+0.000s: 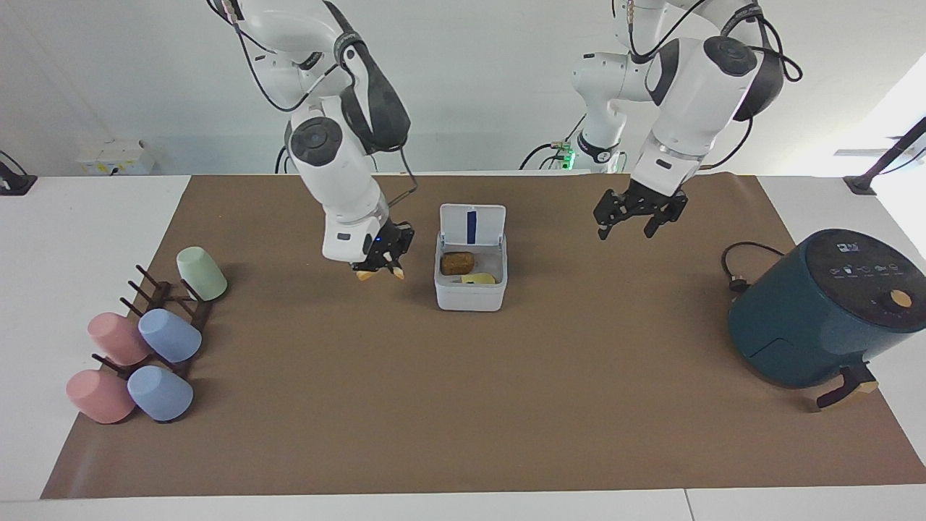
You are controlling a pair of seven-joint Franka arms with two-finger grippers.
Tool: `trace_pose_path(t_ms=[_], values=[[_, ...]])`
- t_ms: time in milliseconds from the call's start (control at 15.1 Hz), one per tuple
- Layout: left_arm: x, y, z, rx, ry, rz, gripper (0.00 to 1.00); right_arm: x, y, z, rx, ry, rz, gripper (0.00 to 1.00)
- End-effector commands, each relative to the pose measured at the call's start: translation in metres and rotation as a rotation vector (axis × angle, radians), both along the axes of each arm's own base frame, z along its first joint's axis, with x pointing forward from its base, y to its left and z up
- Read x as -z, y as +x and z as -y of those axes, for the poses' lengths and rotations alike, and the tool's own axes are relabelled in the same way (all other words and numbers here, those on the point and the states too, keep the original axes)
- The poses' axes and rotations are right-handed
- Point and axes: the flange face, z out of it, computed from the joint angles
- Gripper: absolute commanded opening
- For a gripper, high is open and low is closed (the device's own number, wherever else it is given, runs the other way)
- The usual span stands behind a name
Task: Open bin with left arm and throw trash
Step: 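Carry the bread slice over the bin and release it with the right gripper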
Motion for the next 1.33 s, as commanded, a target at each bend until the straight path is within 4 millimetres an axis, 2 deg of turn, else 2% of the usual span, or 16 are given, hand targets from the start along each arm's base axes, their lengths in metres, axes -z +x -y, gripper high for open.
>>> trace_pose_path(t_ms=[0,133,199,332,465,598,664,797,929,996,1062,1261], values=[[-0.027,0.002,-0.043,0.040,0.034,-0.018,1.00,-0.014,-0.017,-0.055,0.229,0.007,-0.039,0.00],[-0.046,0.004,-0.074,0.074,0.040,-0.034,1.00,-0.008,-0.032,-0.095,0.311,0.032,-0.020,0.00],[-0.054,0.004,-0.084,0.066,0.041,-0.032,1.00,-0.003,-0.038,-0.102,0.312,0.034,-0.016,0.00],[-0.069,0.004,-0.092,0.066,0.077,-0.039,1.00,0.003,-0.043,-0.104,0.312,0.043,0.005,0.00],[-0.084,0.004,-0.097,0.065,0.102,-0.030,1.00,0.015,-0.057,-0.112,0.306,0.055,0.031,0.00],[-0.097,0.003,-0.105,0.055,0.107,-0.029,1.00,0.023,-0.063,-0.111,0.306,0.049,0.033,0.00],[-0.101,0.003,-0.108,0.053,0.108,-0.034,1.00,0.023,-0.064,-0.111,0.302,0.048,0.031,0.16],[-0.103,0.006,-0.111,0.054,0.112,-0.053,1.00,0.021,-0.062,-0.111,0.299,0.047,0.037,1.00],[-0.106,0.009,-0.116,0.046,0.109,-0.040,1.00,0.016,-0.059,-0.112,0.297,0.049,0.051,1.00],[-0.100,0.013,-0.122,0.036,0.106,-0.061,1.00,0.013,-0.056,-0.112,0.299,0.054,0.056,1.00],[-0.100,0.021,-0.126,0.029,0.105,-0.061,1.00,0.010,-0.052,-0.111,0.297,0.057,0.071,1.00],[-0.104,0.024,-0.125,0.032,0.108,-0.065,1.00,-0.004,-0.039,-0.104,0.291,0.047,0.115,1.00]])
